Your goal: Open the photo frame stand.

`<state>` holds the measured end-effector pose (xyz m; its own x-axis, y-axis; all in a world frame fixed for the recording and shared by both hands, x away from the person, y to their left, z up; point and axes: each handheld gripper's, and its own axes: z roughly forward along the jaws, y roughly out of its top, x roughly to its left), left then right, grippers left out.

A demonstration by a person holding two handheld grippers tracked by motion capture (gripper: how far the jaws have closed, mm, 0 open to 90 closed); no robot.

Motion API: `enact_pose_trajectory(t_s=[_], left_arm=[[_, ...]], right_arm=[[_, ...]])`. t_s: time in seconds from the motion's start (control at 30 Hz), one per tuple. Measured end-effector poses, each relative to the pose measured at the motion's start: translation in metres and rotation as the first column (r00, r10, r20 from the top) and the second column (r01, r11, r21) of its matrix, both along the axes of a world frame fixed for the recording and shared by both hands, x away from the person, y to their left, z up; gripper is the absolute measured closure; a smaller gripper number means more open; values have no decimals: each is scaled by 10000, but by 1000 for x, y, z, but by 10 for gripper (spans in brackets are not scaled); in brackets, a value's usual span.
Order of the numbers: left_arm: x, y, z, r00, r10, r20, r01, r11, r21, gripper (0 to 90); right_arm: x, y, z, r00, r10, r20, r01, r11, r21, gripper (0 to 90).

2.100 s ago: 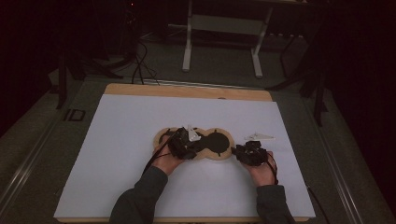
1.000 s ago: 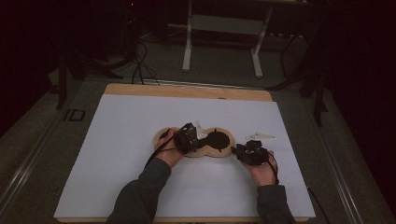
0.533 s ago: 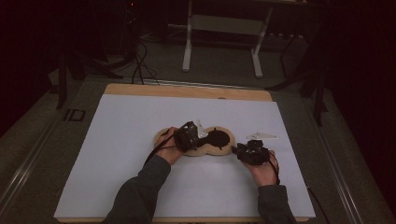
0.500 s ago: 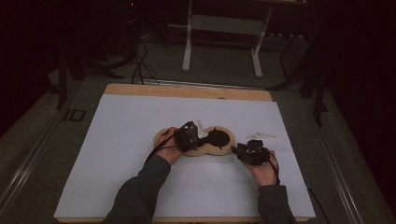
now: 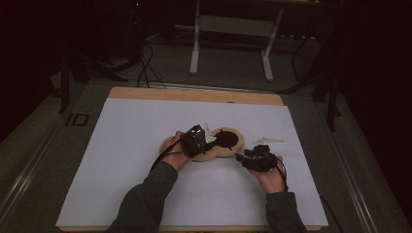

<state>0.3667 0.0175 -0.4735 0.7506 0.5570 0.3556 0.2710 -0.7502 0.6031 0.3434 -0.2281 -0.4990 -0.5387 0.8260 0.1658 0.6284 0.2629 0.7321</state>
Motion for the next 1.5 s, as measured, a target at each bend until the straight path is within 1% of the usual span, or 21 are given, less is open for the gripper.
enact_pose_trajectory(t_s=[0.2,0.3,0.43,0.57,0.7,0.8,0.83,0.87,0.9,0.93,1.0,1.03,1.17,1.2,1.23,1.37,1.43,1.5], left_arm=[[-1,0,2,10000,85,50,-85,9999,-98,816],[-2,1,3,9999,125,24,-125,9998,-174,821],[-3,0,4,9999,130,79,-129,9996,-236,829],[-6,-1,5,9999,84,118,-81,9997,-231,838],[-9,1,6,9998,40,174,-34,9994,-333,846],[-13,1,6,9997,57,231,-48,9991,-424,847],[-13,1,5,9997,71,236,-60,9989,-465,846],[-13,1,5,9997,71,236,-60,9989,-465,846],[-16,1,5,9994,137,323,-119,9985,-542,846],[-16,1,4,9993,154,346,-134,9982,-582,845],[-17,1,4,9993,160,351,-139,9981,-598,845],[-18,1,4,9991,179,374,-157,9981,-596,845],[-20,-1,5,9988,183,452,-154,9978,-643,850],[-20,-1,5,9988,183,452,-154,9978,-643,851],[-22,-1,5,9986,215,492,-178,9971,-740,852],[-26,0,4,9975,310,628,-256,9961,-850,851],[-28,0,4,9972,311,674,-255,9962,-828,850],[-29,0,3,9969,339,706,-279,9960,-847,848]], right_arm=[[1,5,0,9997,-23,-237,28,9998,217,437],[3,7,-1,9992,8,-403,12,9988,492,404],[5,14,-2,9977,-78,-668,135,9962,857,368],[8,22,-3,9958,-251,-878,367,9904,1331,354],[9,30,-4,9948,-169,-1005,312,9894,1417,338],[10,30,-4,9935,-174,-1121,348,9873,1553,332],[11,29,-3,9930,-160,-1174,355,9854,1666,332],[11,29,-3,9930,-160,-1174,355,9854,1666,332],[12,27,-1,9916,-176,-1283,410,9825,1815,332],[13,25,-1,9915,-167,-1292,404,9822,1833,332],[14,23,0,9907,-212,-1346,481,9786,2002,333],[15,20,1,9894,-215,-1439,525,9750,2159,333],[19,17,3,9861,-257,-1639,670,9654,2521,333],[19,17,3,9861,-257,-1639,670,9654,2521,333],[21,16,5,9852,-294,-1688,739,9617,2640,333],[24,17,8,9833,-331,-1791,809,9604,2667,332],[27,18,8,9824,-328,-1837,822,9598,2683,328],[29,18,7,9796,-300,-1987,854,9572,2765,324]])
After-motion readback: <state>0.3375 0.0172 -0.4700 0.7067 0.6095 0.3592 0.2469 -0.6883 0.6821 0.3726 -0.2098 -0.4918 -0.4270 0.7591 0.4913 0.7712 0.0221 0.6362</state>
